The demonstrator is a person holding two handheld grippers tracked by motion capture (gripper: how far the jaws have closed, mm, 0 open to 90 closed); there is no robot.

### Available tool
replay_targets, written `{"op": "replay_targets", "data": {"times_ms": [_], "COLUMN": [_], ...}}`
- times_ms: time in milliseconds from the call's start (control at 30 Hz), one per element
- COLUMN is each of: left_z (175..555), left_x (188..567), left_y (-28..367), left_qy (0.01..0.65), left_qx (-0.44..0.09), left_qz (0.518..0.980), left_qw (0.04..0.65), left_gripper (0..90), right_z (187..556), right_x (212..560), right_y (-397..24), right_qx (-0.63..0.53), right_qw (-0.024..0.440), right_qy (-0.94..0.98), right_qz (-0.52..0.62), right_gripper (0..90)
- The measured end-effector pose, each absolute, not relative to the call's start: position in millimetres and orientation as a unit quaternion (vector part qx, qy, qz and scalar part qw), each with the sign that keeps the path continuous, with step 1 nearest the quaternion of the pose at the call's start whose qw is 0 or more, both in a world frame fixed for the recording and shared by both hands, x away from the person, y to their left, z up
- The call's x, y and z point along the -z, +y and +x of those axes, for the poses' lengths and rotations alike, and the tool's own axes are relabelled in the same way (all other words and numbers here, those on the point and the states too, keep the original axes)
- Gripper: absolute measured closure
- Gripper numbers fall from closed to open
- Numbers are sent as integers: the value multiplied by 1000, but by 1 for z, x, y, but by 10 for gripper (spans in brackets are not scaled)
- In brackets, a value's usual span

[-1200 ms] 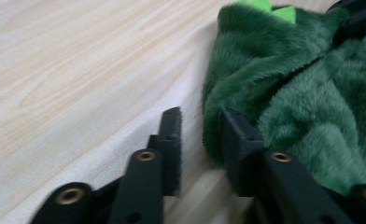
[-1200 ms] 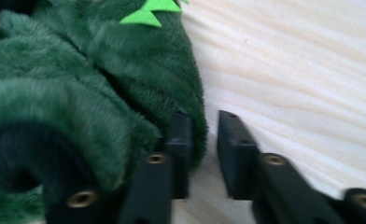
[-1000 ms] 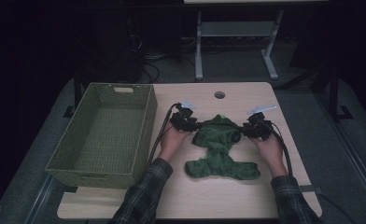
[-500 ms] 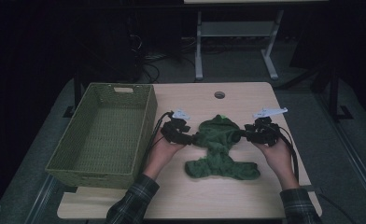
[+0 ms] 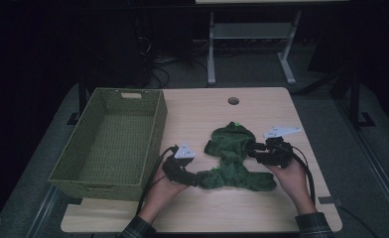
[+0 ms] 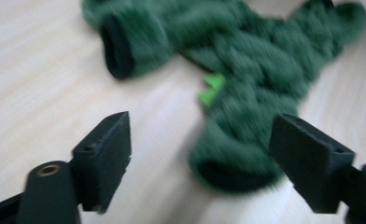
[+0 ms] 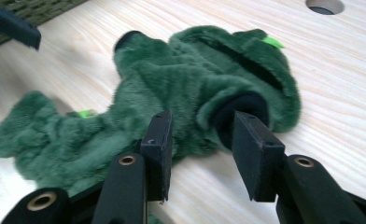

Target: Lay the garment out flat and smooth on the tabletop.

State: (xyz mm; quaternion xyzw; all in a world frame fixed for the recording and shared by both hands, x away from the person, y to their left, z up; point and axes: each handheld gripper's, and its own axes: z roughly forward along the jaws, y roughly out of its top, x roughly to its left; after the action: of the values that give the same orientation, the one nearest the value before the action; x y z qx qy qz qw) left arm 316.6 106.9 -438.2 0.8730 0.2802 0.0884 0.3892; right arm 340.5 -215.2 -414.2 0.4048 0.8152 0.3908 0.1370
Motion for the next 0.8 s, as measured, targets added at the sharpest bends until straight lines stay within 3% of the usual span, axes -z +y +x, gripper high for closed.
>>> {"op": "replay_targets", "data": {"times_ms": [333, 800], "left_z": [282, 260], "left_x": [458, 476], "left_y": [116, 131], "left_qy": [281, 258], "left_qx": [-91, -100], "left_qz": [878, 885], "left_qw": [376, 374], "left_gripper": [130, 126], "right_z": [322, 300], "right_x": [416, 412], "right_y": [-195, -150], "right_qx": [-393, -404], "right_qw": [133, 112], "right_qy": [826, 847], "right_qz": [381, 327], "right_gripper": [590, 613]}}
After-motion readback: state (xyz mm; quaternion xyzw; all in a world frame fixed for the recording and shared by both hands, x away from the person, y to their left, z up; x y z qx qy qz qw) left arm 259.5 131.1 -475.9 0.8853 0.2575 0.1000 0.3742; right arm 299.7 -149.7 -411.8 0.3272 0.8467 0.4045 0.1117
